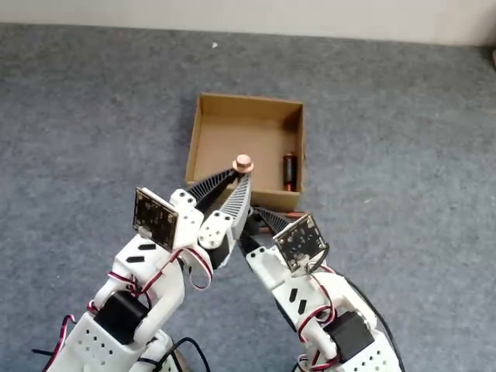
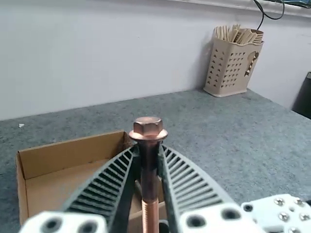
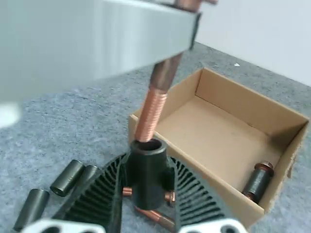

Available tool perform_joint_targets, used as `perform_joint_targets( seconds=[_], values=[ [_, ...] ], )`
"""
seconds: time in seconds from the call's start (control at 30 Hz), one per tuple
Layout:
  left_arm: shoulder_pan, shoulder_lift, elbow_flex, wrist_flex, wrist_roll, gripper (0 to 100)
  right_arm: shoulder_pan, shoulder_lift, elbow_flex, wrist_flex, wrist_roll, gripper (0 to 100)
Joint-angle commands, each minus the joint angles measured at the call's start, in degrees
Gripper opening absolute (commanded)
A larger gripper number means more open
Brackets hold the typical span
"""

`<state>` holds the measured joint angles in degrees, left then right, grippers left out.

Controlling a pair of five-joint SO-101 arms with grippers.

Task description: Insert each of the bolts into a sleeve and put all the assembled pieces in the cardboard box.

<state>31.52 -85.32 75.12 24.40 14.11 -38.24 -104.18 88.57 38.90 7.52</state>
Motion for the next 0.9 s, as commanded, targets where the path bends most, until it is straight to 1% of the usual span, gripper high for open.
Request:
perform_joint_targets(
  seconds=[0.0, 0.2, 0.23, 0.33, 0.43, 0.73, 0.83, 0.87],
  values=[
    [1.89, 0.31, -0.22, -1.32, -2.64, 1, 1.27, -1.10, -1.27, -1.63, 0.53, 0.5],
    [3.03, 0.31, -0.22, -1.23, -3.34, 1, 1.54, -1.10, -1.19, -1.45, 0.62, 0.5],
    [3.38, 0.31, -0.22, -1.23, -4.75, 1, 1.54, -1.10, -1.19, -1.45, 0.70, 0.5],
    [4.18, 0.75, -0.22, -1.23, -8.44, 1, 1.19, -1.10, -1.54, 0.57, 5.19, 0.5],
    [5.58, 0.31, 0.66, -1.14, -9.58, 1, 0.22, -1.10, -1.54, 3.03, 7.74, 0.5],
    [5.67, 0.31, 0.92, -1.14, -9.32, 1, 0.48, -1.10, -1.63, 3.74, 7.56, 0.5],
    [5.67, 0.22, 1.01, -1.14, -9.23, 1, 2.68, -1.10, -3.30, 3.74, 7.03, 0.5],
    [5.41, 0.22, 1.01, -1.14, -9.23, 1, 3.56, -1.10, -4.00, 3.74, 5.71, 0.5]
  ],
)
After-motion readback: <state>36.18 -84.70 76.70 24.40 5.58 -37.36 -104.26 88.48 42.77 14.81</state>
